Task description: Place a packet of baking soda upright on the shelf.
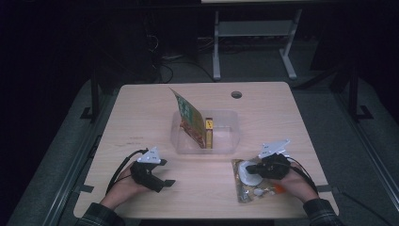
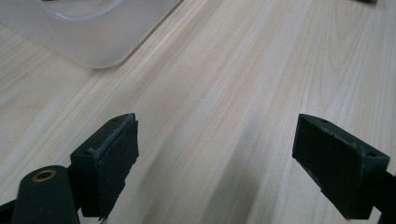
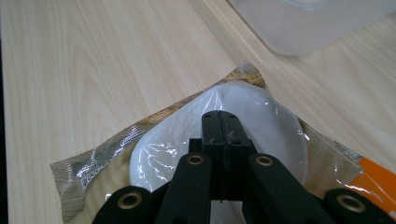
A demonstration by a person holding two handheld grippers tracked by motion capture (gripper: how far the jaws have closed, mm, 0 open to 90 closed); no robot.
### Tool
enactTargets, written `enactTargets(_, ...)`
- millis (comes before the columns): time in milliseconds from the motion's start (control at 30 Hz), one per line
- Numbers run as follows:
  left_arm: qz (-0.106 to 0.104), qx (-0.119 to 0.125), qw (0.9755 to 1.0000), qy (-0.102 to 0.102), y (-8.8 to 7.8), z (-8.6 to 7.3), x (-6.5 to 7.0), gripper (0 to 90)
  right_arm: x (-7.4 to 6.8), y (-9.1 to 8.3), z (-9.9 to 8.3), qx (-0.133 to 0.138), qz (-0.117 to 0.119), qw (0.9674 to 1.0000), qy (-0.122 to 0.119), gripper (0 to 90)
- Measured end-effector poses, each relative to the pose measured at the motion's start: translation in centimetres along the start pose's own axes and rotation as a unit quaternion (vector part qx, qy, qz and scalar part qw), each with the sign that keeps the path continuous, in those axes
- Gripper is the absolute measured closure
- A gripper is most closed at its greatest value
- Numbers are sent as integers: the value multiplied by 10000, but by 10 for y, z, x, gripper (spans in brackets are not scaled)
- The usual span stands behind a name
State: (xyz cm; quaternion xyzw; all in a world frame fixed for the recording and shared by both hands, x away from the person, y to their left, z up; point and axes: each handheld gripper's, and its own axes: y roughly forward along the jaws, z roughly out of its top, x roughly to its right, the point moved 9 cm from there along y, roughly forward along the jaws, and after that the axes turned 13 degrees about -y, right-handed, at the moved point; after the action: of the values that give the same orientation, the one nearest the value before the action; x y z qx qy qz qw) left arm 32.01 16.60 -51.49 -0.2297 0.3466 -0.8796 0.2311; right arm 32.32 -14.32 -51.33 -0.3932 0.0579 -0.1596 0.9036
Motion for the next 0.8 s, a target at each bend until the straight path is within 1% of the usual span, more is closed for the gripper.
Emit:
enactTargets(100, -7, 4, 10000, -2, 0, 0, 0, 138, -6, 6, 7, 11, 43, 9999, -108, 897)
enactTargets(300, -64, 18, 10000, 36, 1, 2, 3, 138, -23, 22, 25, 58, 252, 9991, -335, 897)
enactTargets(367, -103, 44, 9999, 6, 1, 3, 5, 138, -29, 27, 31, 55, 323, 9986, -419, 897)
enactTargets(400, -98, 22, 9999, 49, 1, 3, 6, 138, -31, 30, 33, 35, 328, 9980, -534, 897)
enactTargets(433, -133, 58, 9999, 13, 1, 4, 7, 138, -35, 33, 36, 33, 365, 9977, -575, 897)
enactTargets(467, -158, 58, 9999, 29, 1, 4, 9, 139, -36, 36, 39, 41, 378, 9966, -737, 897)
enactTargets(500, -186, 63, 9998, 23, 2, 5, 10, 139, -39, 38, 42, 64, 410, 9962, -771, 897)
enactTargets(567, -255, 58, 9996, 59, 5, 7, 15, 140, -43, 39, 45, 50, 419, 9961, -778, 896)
enactTargets(633, -345, 94, 9993, 108, 9, 12, 22, 144, -42, 36, 44, 87, 344, 9967, -733, 896)
enactTargets(667, -414, 157, 9989, 125, 11, 16, 27, 146, -41, 31, 44, 170, 310, 9974, -629, 896)
enactTargets(700, -468, 198, 9986, 168, 14, 20, 31, 148, -41, 26, 45, 273, 304, 9981, -454, 895)
enactTargets(733, -541, 215, 9982, 136, 17, 23, 35, 155, -38, 21, 44, 340, 218, 9984, -404, 885)
enactTargets(800, -650, 173, 9974, 274, 24, 31, 44, 169, -32, 9, 40, 402, 34, 9989, -256, 848)
